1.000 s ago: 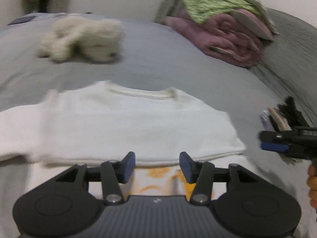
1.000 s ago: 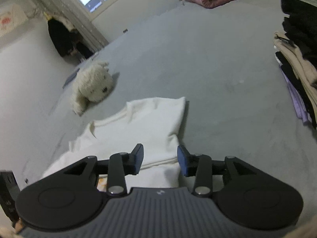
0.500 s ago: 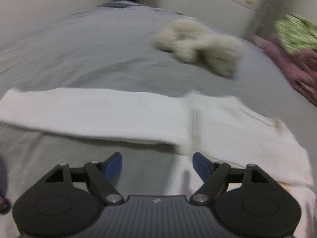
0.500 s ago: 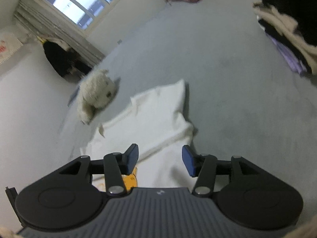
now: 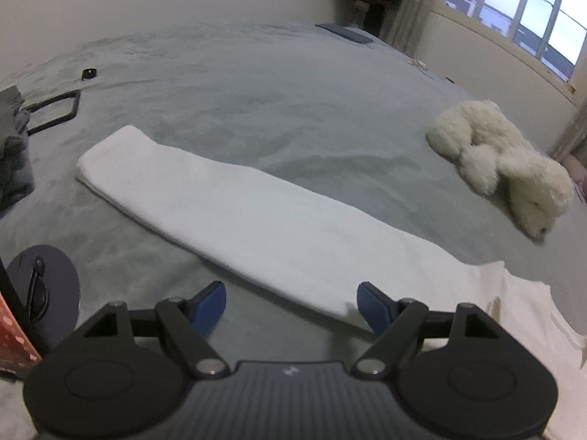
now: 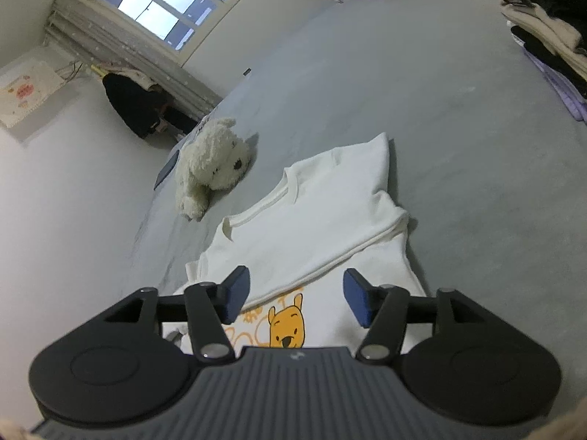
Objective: Fold clothes
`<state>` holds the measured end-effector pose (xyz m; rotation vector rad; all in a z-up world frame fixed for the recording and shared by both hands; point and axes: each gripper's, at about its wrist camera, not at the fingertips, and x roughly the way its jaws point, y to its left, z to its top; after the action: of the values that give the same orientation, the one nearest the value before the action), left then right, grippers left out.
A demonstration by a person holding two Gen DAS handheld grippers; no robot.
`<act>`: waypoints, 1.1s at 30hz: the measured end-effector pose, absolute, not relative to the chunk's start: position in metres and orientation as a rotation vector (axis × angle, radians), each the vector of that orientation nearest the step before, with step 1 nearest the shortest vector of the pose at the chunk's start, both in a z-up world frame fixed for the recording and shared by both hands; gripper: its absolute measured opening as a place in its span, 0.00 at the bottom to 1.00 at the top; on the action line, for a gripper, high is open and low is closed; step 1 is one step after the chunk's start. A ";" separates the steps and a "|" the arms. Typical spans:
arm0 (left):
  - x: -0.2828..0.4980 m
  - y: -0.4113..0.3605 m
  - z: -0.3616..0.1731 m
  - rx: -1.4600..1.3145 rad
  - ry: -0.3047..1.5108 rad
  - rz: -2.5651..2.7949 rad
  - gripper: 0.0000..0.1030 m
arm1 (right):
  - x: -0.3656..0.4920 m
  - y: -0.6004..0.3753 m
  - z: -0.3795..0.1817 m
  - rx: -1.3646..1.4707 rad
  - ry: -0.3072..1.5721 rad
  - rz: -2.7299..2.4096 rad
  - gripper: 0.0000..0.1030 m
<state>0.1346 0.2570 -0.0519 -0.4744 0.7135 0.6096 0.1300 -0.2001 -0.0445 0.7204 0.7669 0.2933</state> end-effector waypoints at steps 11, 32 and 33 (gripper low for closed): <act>0.133 0.265 -0.061 -0.463 0.595 0.719 0.75 | 0.129 -0.191 -0.058 0.695 0.816 0.278 0.60; 0.117 0.278 -0.054 -0.563 0.414 0.770 0.07 | 0.127 -0.187 -0.068 0.670 0.847 0.271 0.60; 0.116 0.277 -0.051 -0.563 0.395 0.759 0.07 | 0.127 -0.186 -0.068 0.669 0.848 0.272 0.60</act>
<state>0.1155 0.2767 -0.0511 -0.5632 0.3949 0.7586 0.1272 -0.1859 -0.0679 0.6688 0.8485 0.2723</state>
